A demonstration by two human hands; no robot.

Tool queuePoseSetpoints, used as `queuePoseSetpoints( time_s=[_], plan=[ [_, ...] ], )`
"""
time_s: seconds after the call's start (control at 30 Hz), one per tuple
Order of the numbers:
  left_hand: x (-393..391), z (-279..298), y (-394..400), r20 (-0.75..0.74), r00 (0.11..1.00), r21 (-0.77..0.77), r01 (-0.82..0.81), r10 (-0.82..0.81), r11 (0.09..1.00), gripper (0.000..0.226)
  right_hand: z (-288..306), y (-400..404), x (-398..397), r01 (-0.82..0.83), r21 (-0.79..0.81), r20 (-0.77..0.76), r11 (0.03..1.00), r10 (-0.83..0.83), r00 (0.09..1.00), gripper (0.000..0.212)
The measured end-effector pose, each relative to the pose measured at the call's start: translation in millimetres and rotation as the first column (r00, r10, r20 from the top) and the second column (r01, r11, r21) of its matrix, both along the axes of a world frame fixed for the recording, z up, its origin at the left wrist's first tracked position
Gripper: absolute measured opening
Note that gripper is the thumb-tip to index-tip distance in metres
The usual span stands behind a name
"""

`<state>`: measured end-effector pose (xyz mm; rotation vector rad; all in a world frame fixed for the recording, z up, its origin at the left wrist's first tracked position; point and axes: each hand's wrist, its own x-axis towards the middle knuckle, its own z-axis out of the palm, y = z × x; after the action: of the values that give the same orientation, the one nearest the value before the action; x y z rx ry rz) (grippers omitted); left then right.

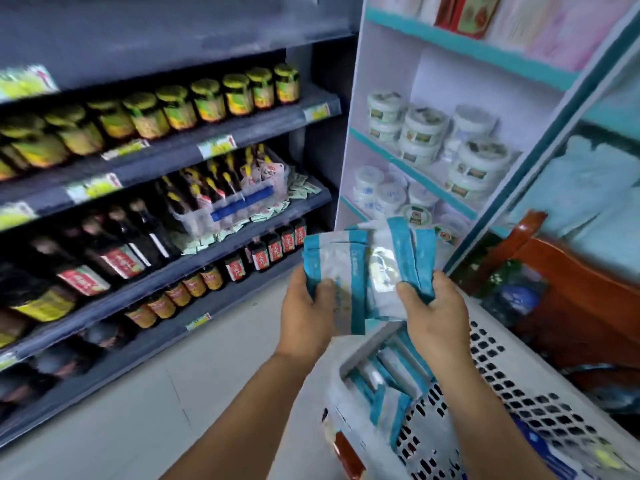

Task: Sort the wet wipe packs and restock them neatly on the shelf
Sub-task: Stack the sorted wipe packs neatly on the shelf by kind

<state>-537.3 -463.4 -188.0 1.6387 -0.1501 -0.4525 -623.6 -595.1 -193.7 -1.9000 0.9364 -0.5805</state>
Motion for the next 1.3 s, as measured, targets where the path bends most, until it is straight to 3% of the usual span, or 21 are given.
queuePoseSetpoints(
  time_s=[0.2, 0.53, 0.77, 0.93, 1.07, 1.17, 1.3],
  plan=[
    [64, 56, 110, -0.004, 0.999, 0.022, -0.05, 0.05, 0.999, 0.017, 52, 95, 75, -0.137, -0.071, 0.075, 0.988, 0.142, 0.987, 0.008],
    [142, 124, 277, 0.01, 0.987, -0.041, -0.157, 0.158, 0.987, 0.009, 115, 240, 185, -0.324, -0.148, 0.059, 0.934, 0.335, 0.94, 0.015],
    [189, 148, 333, 0.109, 0.959, -0.075, -0.255, 0.262, 0.964, 0.008, 141, 310, 254, -0.518, -0.16, 0.124, 0.84, 0.538, 0.834, 0.01],
    [233, 152, 364, 0.191, 0.928, -0.034, -0.319, 0.319, 0.947, 0.012, 148, 336, 305, -0.656, -0.148, 0.089, 0.74, 0.671, 0.736, 0.031],
    [281, 160, 381, 0.248, 0.906, 0.0, -0.353, 0.342, 0.936, 0.012, 163, 350, 361, -0.747, -0.167, 0.086, 0.643, 0.765, 0.639, 0.021],
    [322, 171, 387, 0.28, 0.888, -0.002, -0.379, 0.365, 0.925, 0.011, 175, 355, 409, -0.74, -0.224, 0.101, 0.634, 0.771, 0.629, 0.018],
    [368, 184, 398, 0.362, 0.849, -0.015, -0.408, 0.385, 0.913, 0.009, 186, 360, 471, -0.724, -0.273, 0.104, 0.633, 0.768, 0.632, 0.029]
  ],
)
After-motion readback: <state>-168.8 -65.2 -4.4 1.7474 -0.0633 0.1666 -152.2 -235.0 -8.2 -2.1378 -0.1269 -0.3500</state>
